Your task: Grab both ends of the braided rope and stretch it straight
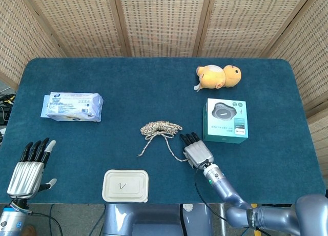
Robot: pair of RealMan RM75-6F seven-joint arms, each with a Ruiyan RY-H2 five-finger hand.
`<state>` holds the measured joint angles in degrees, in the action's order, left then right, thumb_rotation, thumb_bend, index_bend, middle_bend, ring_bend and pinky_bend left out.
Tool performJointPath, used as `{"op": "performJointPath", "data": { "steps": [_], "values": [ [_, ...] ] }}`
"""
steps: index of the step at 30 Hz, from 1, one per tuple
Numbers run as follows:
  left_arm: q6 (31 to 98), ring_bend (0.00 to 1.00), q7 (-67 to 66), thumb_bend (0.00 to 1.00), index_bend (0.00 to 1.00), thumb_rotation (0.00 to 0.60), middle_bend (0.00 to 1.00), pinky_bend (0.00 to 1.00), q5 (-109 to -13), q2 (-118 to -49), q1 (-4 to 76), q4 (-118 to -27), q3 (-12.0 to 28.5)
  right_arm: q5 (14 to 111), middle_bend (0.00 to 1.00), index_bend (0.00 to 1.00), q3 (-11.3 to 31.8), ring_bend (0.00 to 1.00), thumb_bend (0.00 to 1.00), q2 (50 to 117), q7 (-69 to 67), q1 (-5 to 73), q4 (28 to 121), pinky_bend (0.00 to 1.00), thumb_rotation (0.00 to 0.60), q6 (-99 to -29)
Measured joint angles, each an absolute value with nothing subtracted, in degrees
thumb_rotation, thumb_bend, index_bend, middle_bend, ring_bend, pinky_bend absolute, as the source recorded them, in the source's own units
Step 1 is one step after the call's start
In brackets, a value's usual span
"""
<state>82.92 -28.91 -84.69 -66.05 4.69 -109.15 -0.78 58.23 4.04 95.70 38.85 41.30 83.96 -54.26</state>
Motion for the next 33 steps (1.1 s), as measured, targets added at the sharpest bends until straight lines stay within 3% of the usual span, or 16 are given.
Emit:
{"op": "performJointPath", "data": {
  "steps": [12,19,26,33],
  "values": [
    [81.42,0.00,-29.09,0.00,0.00,0.600,0.00,0.00,-83.22,-66.22,5.46,-108.82,-0.51,66.35,0.00,0.66,3.22,0.00,0.43,93.05,37.28,40.81,85.60,0.00,0.600,-58.24],
    [78.82,0.00,-28.98,0.00,0.01,0.600,0.00,0.00,-82.07,-67.65,8.35,-106.68,1.70,72.04,0.00,0.67,2.32,0.00,0.43,90.38,36.99,40.21,86.50,0.00,0.600,-61.05],
    [73.91,0.00,-32.73,0.01,0.33,0.600,0.00,0.00,-81.40,-71.33,14.55,-103.62,4.97,73.84,0.00,0.67,1.72,0.00,0.43,89.62,36.83,39.57,86.22,0.00,0.600,-61.28],
    [68.50,0.00,-36.76,0.06,0.41,0.600,0.00,0.00,-84.42,-78.21,22.33,-95.41,6.84,73.62,0.00,0.67,2.42,0.00,0.43,89.96,35.91,39.42,85.69,0.00,0.600,-60.47]
  ]
}}
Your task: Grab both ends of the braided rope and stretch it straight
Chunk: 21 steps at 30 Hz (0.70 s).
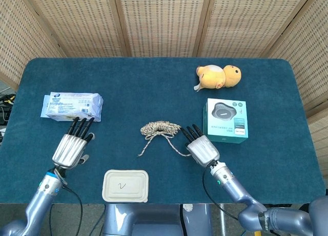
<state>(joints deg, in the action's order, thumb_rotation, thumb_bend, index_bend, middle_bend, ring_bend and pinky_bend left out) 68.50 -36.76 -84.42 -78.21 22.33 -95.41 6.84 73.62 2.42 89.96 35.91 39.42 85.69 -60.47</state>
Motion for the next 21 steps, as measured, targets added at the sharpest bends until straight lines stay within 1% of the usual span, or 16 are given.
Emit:
{"op": "performJointPath", "data": {
  "steps": [4,7,11,16,21],
  "values": [
    [64.70,0.00,-35.26,0.07,0.43,0.600,0.00,0.00,-85.87,-81.88,26.44,-89.79,7.23,73.25,0.00,0.67,2.74,0.00,0.43,90.02,35.70,39.46,85.49,0.00,0.600,-59.82],
    [63.22,0.00,-31.89,0.10,0.43,0.600,0.00,0.00,-86.99,-84.33,28.45,-86.33,7.15,72.70,0.00,0.67,3.05,0.00,0.43,90.13,35.45,39.53,85.31,0.00,0.600,-59.22],
    [61.51,0.00,-26.76,0.12,0.48,0.600,0.00,0.00,-88.85,-88.39,31.16,-81.87,6.49,71.92,0.00,0.67,3.37,0.00,0.43,90.42,35.16,39.65,84.68,0.00,0.600,-58.28],
    [59.11,0.00,-23.79,0.14,0.52,0.600,0.00,0.00,-89.34,-91.95,33.57,-78.74,5.58,71.20,0.00,0.67,3.67,0.00,0.43,90.71,34.83,39.77,84.13,0.00,0.600,-57.53],
    [58.86,0.00,-22.39,0.18,0.55,0.600,0.00,0.00,-89.27,-94.50,34.53,-76.45,5.32,70.92,0.00,0.67,3.95,0.00,0.44,90.87,34.03,39.82,83.70,0.00,0.600,-57.11]
  ]
}}
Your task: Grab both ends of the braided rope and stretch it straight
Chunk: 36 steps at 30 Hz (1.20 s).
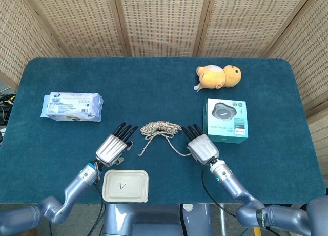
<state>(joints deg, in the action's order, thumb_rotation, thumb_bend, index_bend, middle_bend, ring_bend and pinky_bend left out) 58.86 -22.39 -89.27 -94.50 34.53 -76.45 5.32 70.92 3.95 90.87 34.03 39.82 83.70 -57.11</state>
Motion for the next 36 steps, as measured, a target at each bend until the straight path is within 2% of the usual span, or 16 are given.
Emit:
{"op": "performJointPath", "data": {
  "steps": [7,16,36],
  "values": [
    [58.64,0.00,-21.30,0.18,0.56,0.600,0.00,0.00,-88.34,-98.52,35.90,-72.71,5.25,70.47,0.00,0.67,4.34,0.00,0.44,90.98,31.90,39.70,83.57,0.00,0.600,-56.48],
    [57.90,0.00,-20.39,0.26,0.56,0.600,0.00,0.00,-86.96,-102.80,37.86,-68.82,5.53,70.77,0.00,0.67,4.24,0.00,0.44,90.92,30.38,39.47,82.67,0.00,0.600,-56.07],
    [56.24,0.00,-21.28,0.29,0.56,0.600,0.00,0.00,-84.65,-105.20,39.41,-67.39,4.84,71.09,0.00,0.67,4.38,0.00,0.45,90.96,28.63,39.33,81.45,0.00,0.600,-55.54]
  ]
}}
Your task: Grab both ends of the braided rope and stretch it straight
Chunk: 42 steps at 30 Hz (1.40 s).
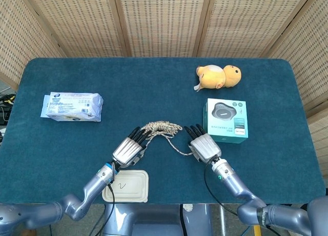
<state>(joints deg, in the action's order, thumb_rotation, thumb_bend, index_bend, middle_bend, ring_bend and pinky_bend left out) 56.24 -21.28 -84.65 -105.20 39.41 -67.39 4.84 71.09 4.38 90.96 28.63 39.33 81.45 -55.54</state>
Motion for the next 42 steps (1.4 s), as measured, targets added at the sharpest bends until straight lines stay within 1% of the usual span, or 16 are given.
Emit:
{"op": "performJointPath", "data": {
  "steps": [13,21,38,42],
  "values": [
    [55.98,0.00,-22.83,0.30,0.56,0.600,0.00,0.00,-83.44,-106.18,40.09,-67.73,4.70,71.79,0.00,0.67,4.21,0.00,0.45,90.88,26.97,38.96,80.26,0.00,0.600,-55.39],
    [55.86,0.00,-23.24,0.32,0.56,0.600,0.00,0.00,-82.71,-106.38,40.39,-67.90,4.84,71.80,0.00,0.67,4.37,0.00,0.45,90.63,26.68,38.84,80.32,0.00,0.600,-55.39],
    [55.44,0.00,-25.07,0.32,0.56,0.600,0.00,0.00,-80.30,-106.45,40.41,-67.84,4.87,72.15,0.00,0.67,4.29,0.00,0.45,90.76,25.68,38.41,79.36,0.00,0.600,-55.34],
    [55.39,0.00,-25.28,0.37,0.57,0.600,0.00,0.00,-79.78,-106.61,40.39,-67.55,4.95,72.18,0.00,0.67,4.32,0.00,0.45,90.76,25.49,38.35,79.13,0.00,0.600,-55.30]
  ]
}}
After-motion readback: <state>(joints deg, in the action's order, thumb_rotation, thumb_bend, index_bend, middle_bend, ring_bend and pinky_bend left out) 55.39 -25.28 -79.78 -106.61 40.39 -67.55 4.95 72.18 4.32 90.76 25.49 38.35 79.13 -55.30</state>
